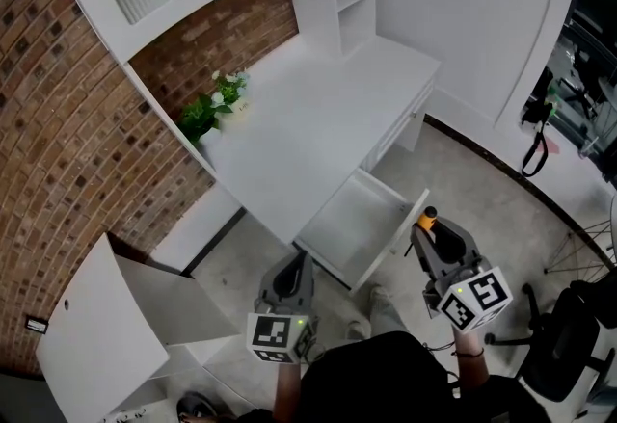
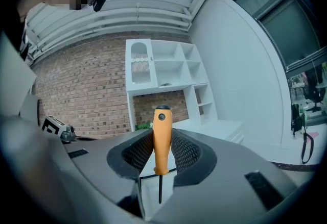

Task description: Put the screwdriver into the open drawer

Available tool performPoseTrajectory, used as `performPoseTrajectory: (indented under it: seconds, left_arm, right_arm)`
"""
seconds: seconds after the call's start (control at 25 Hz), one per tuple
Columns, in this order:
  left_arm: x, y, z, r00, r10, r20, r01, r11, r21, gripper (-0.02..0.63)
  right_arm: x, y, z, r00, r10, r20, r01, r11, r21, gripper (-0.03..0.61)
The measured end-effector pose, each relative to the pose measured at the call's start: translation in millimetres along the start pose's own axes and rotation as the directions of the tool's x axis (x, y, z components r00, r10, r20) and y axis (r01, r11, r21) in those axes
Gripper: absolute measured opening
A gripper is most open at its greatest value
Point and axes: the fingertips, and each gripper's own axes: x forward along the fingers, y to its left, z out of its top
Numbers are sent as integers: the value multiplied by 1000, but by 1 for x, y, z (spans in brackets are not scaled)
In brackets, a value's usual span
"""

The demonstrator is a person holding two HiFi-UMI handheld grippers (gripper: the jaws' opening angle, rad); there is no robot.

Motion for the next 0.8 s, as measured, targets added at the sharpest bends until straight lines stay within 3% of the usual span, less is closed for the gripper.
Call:
performPoseTrajectory:
  seconds: [0.36, 0.8]
  left_arm:
    - [54, -6, -7, 998, 30, -50, -32, 998, -52, 9]
    - [110, -17, -58, 973, 88, -215, -121, 982, -147, 9]
  right_arm:
    - [47, -42, -5, 995, 85, -56, -84, 996, 24, 110]
    - [107, -90, -42, 959, 212, -189, -206, 977, 50, 110]
